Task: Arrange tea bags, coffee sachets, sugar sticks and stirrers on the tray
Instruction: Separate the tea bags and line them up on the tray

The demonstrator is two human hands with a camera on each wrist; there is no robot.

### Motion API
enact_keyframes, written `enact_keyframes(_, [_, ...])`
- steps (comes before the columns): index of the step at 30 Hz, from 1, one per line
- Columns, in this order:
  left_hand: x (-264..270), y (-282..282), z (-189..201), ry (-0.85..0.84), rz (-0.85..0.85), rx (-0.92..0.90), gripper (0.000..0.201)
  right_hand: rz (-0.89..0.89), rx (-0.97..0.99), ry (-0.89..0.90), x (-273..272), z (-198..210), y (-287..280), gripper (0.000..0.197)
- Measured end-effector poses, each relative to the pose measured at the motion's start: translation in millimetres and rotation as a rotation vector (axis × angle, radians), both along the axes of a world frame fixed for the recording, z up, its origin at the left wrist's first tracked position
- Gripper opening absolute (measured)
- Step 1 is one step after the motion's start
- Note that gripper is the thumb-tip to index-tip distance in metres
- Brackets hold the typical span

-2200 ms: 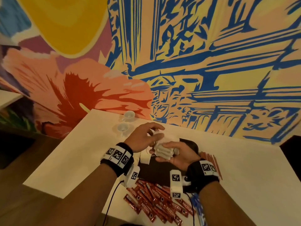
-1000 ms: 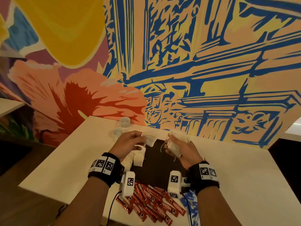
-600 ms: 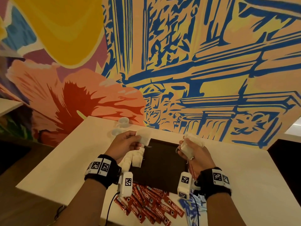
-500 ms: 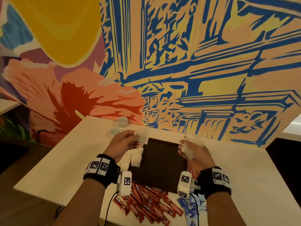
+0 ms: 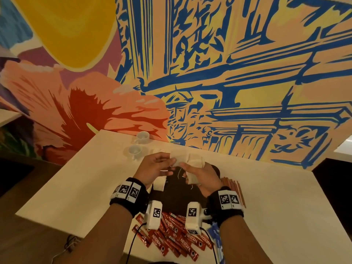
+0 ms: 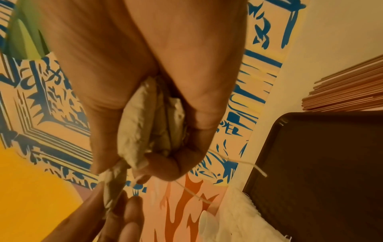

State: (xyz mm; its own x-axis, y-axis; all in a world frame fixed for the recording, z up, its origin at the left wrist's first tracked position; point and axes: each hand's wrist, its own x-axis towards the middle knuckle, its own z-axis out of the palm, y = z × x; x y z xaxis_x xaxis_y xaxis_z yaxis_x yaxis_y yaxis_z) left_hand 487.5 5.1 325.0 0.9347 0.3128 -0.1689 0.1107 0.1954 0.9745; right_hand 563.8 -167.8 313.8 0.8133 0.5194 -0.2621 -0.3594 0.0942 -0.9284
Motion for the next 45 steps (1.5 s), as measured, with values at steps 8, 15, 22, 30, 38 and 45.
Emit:
enact_keyframes(8, [0,21,-7,0.025,0.083,-0.001,0.019,-0.039,-0.022,-0.078,4,-6,14,0.032])
enact_keyframes(15, [16,53,-2,0.039,-0.036,0.115,0.024,0.059,-0.159,-0.219,16,-8,26,0.025])
enact_keyframes(22, [46,83,2,0.114,-0.397,0.450,0.011,0.162,-0.172,-0.165,24,-9,45,0.032])
enact_keyframes(30, [81,123,-26,0.158,-0.449,0.618,0.020,0.028,-0.196,0.161,33,-29,35,0.034])
enact_keyframes(38, [102,138,-92,0.309,-0.613,0.876,0.027,-0.079,-0.193,0.310,28,-45,33,0.042])
enact_keyframes(45, [97,126,-162,0.414,-0.807,1.031,0.027,-0.161,-0.150,0.323,19,-57,36,0.040])
